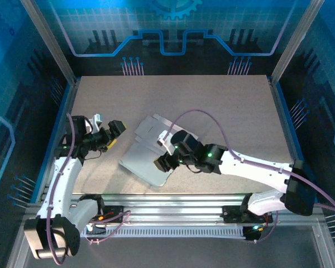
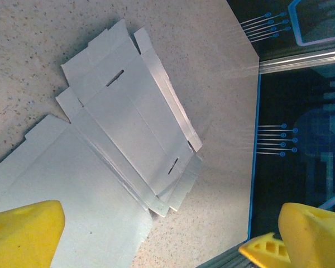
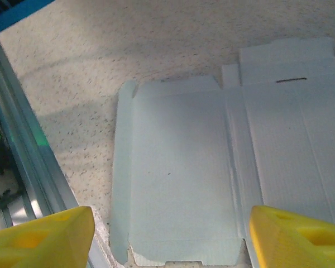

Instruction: Fold the paper box

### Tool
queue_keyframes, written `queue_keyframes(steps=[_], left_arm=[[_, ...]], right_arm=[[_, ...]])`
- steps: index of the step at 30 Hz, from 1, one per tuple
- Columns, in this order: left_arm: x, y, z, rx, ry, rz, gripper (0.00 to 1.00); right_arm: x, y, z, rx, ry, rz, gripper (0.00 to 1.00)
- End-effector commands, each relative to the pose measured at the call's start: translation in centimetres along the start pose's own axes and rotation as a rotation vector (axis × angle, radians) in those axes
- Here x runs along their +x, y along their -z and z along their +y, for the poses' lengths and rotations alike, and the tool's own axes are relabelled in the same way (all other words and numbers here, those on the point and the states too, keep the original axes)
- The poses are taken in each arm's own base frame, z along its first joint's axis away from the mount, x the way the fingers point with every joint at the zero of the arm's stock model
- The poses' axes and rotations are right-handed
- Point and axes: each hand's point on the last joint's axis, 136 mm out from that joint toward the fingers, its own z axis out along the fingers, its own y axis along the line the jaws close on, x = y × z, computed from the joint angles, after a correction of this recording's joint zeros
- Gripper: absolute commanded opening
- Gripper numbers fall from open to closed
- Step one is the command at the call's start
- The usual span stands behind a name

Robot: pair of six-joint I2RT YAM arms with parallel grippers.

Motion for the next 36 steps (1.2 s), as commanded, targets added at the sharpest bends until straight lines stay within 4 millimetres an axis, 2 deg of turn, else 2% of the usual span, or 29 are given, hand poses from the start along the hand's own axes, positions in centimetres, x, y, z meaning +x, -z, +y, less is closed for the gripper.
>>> queue_keyframes(steps=[1, 4, 5, 9, 13, 18, 27, 36], left_arm=[[1.0, -0.7, 1.4, -0.055, -0.009, 0.042, 0.99], [1.4, -1.2, 1.8, -0.081, -0.023, 0.067, 0.99], [1.7, -1.5, 1.9, -0.091, -0.033, 0.076, 0.99], [2.5, -2.5, 2.9, -0.184, -0.068, 0.105, 0.99], [3.0, -3.6, 3.5, -0.215, -0.083, 0.127, 0.99], [4.2, -5.1, 4.5, -0.279, -0.129, 0.168, 0.99], [5.0, -6.2, 4.8, -0.286, -0.133, 0.182, 0.99], [5.0, -6.8, 4.7, -0.276, -0.122, 0.184, 0.99]], right_arm=[[-0.4, 1.0, -2.1, 0.015, -0.189, -0.048, 0.75], [0.7, 1.6, -5.0, 0.068, -0.355, -0.052, 0.74], [2.0, 1.4, -6.2, 0.088, -0.418, -0.03, 0.74], [5.3, 1.4, -9.9, 0.162, -0.633, -0.016, 0.67], [8.7, 1.1, -12.8, 0.257, -0.81, 0.025, 0.58], [10.7, -0.2, -14.2, 0.308, -0.906, 0.038, 0.52], [11.9, -3.5, -15.1, 0.324, -0.981, 0.077, 0.45], [12.7, -5.0, -15.8, 0.35, -1.003, 0.083, 0.38]])
